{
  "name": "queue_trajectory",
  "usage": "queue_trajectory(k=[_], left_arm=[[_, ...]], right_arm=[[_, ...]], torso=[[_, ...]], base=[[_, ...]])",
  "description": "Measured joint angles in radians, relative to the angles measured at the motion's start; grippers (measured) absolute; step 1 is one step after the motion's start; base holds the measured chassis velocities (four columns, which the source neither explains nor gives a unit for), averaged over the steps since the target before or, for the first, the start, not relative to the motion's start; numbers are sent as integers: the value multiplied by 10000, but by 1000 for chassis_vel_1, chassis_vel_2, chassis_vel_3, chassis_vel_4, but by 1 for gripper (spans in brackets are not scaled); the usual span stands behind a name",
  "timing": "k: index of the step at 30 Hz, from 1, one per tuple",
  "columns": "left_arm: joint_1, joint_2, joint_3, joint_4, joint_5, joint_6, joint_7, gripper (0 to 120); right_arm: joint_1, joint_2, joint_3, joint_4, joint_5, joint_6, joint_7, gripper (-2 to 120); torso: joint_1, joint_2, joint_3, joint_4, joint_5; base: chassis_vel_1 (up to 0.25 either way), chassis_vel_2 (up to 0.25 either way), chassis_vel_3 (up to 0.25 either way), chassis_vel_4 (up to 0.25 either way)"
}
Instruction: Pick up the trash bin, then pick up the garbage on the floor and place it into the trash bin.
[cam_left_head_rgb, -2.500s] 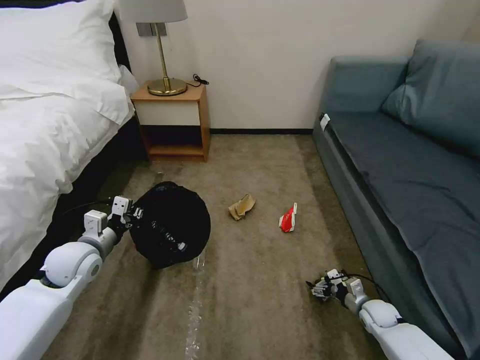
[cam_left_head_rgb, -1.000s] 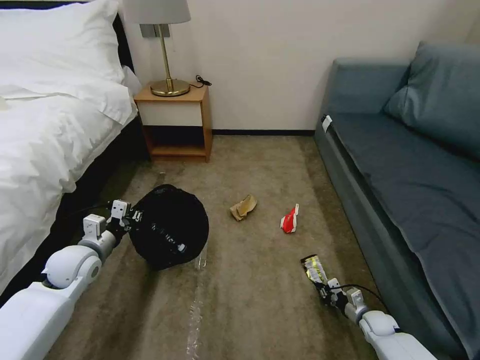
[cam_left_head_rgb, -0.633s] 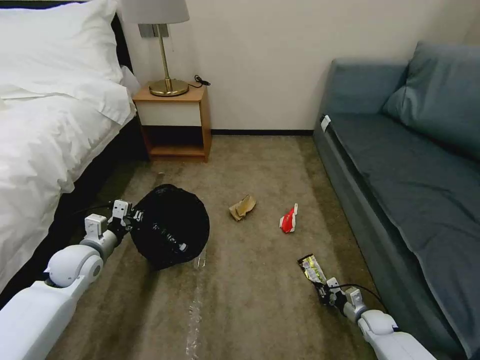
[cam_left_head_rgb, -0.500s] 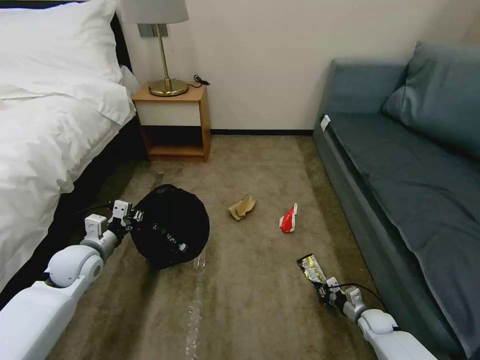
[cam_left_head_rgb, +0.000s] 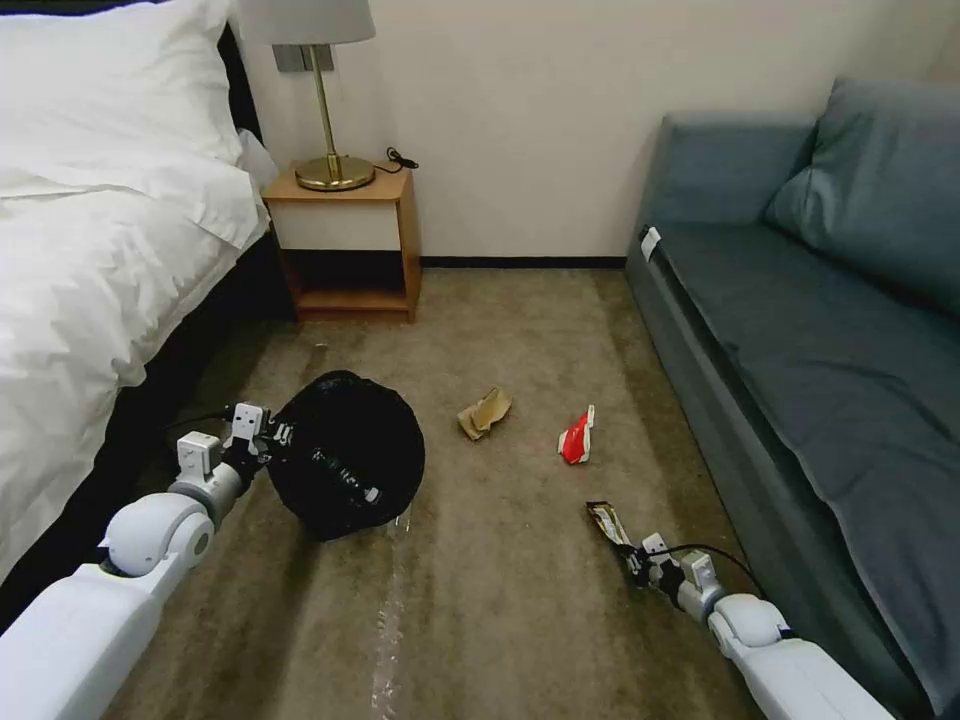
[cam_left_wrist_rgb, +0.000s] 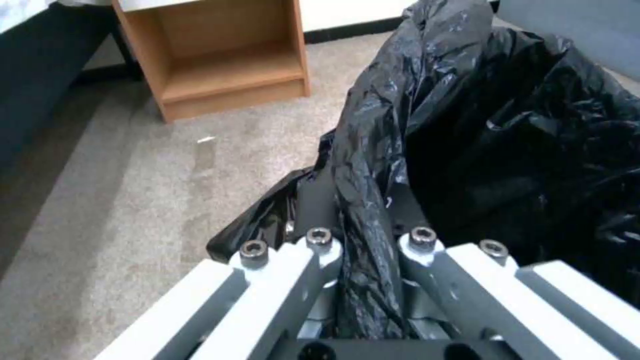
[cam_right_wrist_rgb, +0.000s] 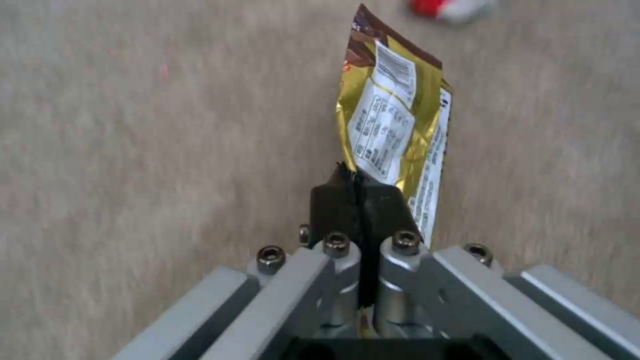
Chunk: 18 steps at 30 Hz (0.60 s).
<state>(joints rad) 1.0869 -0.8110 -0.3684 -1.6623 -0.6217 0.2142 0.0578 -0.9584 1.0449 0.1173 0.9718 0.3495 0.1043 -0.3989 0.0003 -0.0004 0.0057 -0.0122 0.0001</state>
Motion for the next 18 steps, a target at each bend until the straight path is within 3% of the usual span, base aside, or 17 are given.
queue_trajectory(k=[7, 18], left_arm=[[-51, -116, 144, 12, -1, -90, -2, 4], [-462, -501, 677, 231, -91, -407, 97, 4]], right_arm=[[370, -113, -144, 675, 423, 73, 13, 0], [1729, -389, -1227, 3645, 2616, -716, 671, 0]], torso=[[0, 1, 0, 0, -1], [-1, 3, -2, 1, -3]], base=[[0, 0, 0, 0], [0, 0, 0, 0]])
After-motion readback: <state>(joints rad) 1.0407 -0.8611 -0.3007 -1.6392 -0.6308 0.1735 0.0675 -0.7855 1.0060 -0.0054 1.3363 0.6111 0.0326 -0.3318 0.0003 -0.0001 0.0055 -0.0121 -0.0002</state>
